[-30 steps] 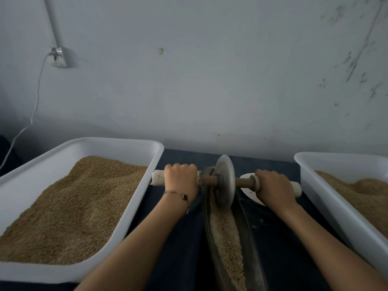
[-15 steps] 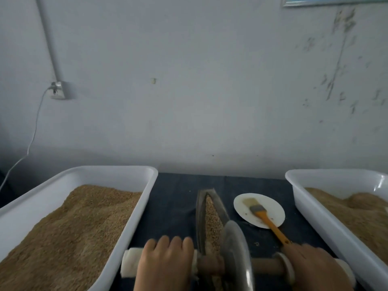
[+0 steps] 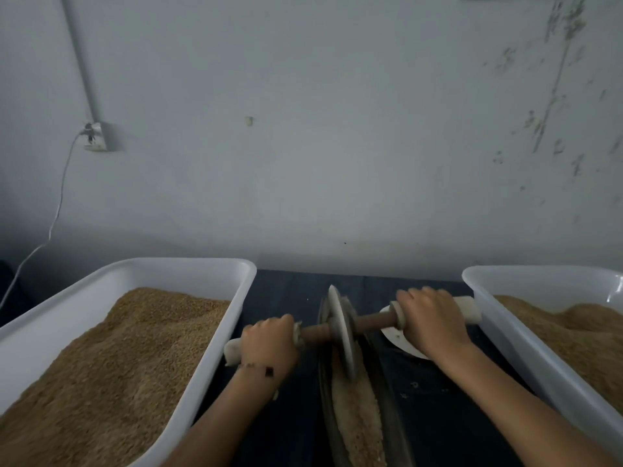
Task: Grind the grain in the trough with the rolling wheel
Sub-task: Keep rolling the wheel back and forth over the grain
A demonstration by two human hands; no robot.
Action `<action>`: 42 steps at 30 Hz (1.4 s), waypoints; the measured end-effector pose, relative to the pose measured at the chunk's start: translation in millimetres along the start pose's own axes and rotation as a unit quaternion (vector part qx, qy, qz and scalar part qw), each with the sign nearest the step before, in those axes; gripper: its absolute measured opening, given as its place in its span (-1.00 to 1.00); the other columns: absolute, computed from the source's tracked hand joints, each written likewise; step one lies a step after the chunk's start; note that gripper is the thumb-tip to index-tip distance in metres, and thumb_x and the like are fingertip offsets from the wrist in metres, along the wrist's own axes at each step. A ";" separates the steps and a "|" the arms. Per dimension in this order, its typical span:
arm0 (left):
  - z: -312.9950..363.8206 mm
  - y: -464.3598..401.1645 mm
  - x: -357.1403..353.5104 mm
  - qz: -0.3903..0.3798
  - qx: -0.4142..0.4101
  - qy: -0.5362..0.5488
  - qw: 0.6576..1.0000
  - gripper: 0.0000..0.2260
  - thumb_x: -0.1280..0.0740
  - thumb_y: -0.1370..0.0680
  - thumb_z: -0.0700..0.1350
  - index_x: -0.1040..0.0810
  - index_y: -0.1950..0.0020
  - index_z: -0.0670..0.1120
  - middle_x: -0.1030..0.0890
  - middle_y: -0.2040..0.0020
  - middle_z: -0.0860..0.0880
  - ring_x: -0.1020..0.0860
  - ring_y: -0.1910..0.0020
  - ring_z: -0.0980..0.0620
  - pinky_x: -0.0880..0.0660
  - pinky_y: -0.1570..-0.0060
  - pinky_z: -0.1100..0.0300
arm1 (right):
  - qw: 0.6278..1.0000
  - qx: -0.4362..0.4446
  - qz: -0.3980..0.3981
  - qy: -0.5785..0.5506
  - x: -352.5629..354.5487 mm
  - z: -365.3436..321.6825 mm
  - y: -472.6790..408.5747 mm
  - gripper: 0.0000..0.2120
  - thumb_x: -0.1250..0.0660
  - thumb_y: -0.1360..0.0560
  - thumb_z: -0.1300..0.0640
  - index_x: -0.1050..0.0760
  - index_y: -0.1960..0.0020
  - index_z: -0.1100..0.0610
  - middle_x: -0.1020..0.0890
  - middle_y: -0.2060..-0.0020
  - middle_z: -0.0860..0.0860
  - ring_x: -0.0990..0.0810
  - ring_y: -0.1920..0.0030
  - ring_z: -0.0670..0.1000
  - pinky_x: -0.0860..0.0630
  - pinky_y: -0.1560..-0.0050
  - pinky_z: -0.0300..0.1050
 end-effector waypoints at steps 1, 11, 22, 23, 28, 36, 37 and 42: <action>-0.3 -9.1 -0.8 -0.007 0.012 -0.003 1.000 -0.91 -0.22 -0.54 0.01 -0.41 0.11 0.02 -0.58 0.08 0.05 -0.54 0.12 0.03 -0.39 0.11 0.16 | 1.000 -0.005 -0.015 0.006 -2.8 1.4 -10.2 -0.79 -0.44 -0.24 0.25 -0.44 0.25 0.06 -0.57 0.34 -0.01 -0.54 0.29 0.09 -0.19 0.31 -0.11; 11.8 21.4 15.8 -0.004 -0.049 -0.066 0.997 -0.90 -0.24 -0.56 0.02 -0.38 0.08 0.03 -0.53 0.11 0.07 -0.50 0.09 0.06 -0.36 0.04 0.17 | 0.998 -0.034 -0.025 -0.042 -1.2 3.1 41.9 -0.84 -0.38 -0.41 0.15 -0.52 0.03 0.00 -0.61 0.16 -0.06 -0.54 0.15 0.02 -0.40 0.15 -0.08; 23.8 126.0 60.5 0.074 -0.183 -0.059 0.979 -0.59 -0.55 0.18 -0.07 -0.38 0.52 0.00 -0.37 0.59 0.04 -0.38 0.63 0.05 -0.31 0.60 0.26 | 0.979 0.028 -0.184 -0.083 45.5 22.9 128.2 -0.83 -0.22 -0.52 -0.14 -0.21 0.10 -0.29 -0.35 0.09 -0.29 -0.37 0.05 -0.24 -0.30 -0.06 -0.38; 23.4 122.7 56.4 0.061 -0.178 -0.053 0.981 -0.58 -0.56 0.18 -0.07 -0.38 0.51 0.00 -0.37 0.59 0.05 -0.39 0.63 0.05 -0.30 0.60 0.25 | 0.973 0.021 -0.220 -0.068 42.3 21.1 125.5 -0.79 -0.19 -0.54 -0.13 -0.15 0.13 -0.28 -0.31 0.13 -0.29 -0.36 0.04 -0.24 -0.28 -0.06 -0.39; 19.7 78.2 33.4 -0.008 -0.092 -0.080 0.993 -0.80 -0.34 -0.43 0.03 -0.32 0.11 0.08 -0.54 0.11 0.10 -0.52 0.11 0.05 -0.26 0.18 0.17 | 0.983 -0.045 -0.171 -0.045 12.7 14.8 94.7 -0.82 -0.24 -0.49 -0.05 -0.23 0.08 -0.25 -0.43 0.16 -0.21 -0.39 0.14 -0.21 -0.28 0.16 -0.29; 11.4 -22.4 14.6 0.033 0.026 -0.078 0.996 -0.91 -0.24 -0.55 0.00 -0.42 0.09 0.00 -0.58 0.08 0.02 -0.50 0.12 0.02 -0.33 0.09 0.14 | 0.996 -0.061 -0.065 -0.011 -21.8 23.4 -13.8 -0.90 -0.28 -0.45 0.05 -0.35 0.13 -0.06 -0.56 0.18 -0.11 -0.52 0.17 -0.02 -0.30 0.24 -0.12; 13.1 -29.5 16.0 0.037 0.030 -0.089 0.995 -0.91 -0.24 -0.55 0.00 -0.45 0.07 0.00 -0.58 0.08 0.02 -0.53 0.08 0.00 -0.31 0.11 0.14 | 0.996 -0.060 -0.063 -0.024 -24.1 25.4 -21.3 -0.87 -0.30 -0.44 0.07 -0.34 0.15 -0.06 -0.55 0.19 -0.10 -0.51 0.20 -0.02 -0.31 0.24 -0.12; 14.4 -31.2 14.9 0.048 0.016 -0.113 0.992 -0.88 -0.25 -0.55 0.01 -0.47 0.05 -0.02 -0.57 0.12 0.03 -0.53 0.08 0.00 -0.25 0.13 0.15 | 0.997 -0.055 -0.026 -0.042 -31.0 28.1 -18.1 -0.87 -0.32 -0.44 0.06 -0.35 0.15 -0.04 -0.50 0.25 -0.11 -0.48 0.25 -0.05 -0.34 0.26 -0.15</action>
Point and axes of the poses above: each hand's wrist, its own y-axis away from the middle knuckle, its own x-axis out of the back of the hand, z = x × y, the point moved 3 cm from there along -y, towards the middle knuckle
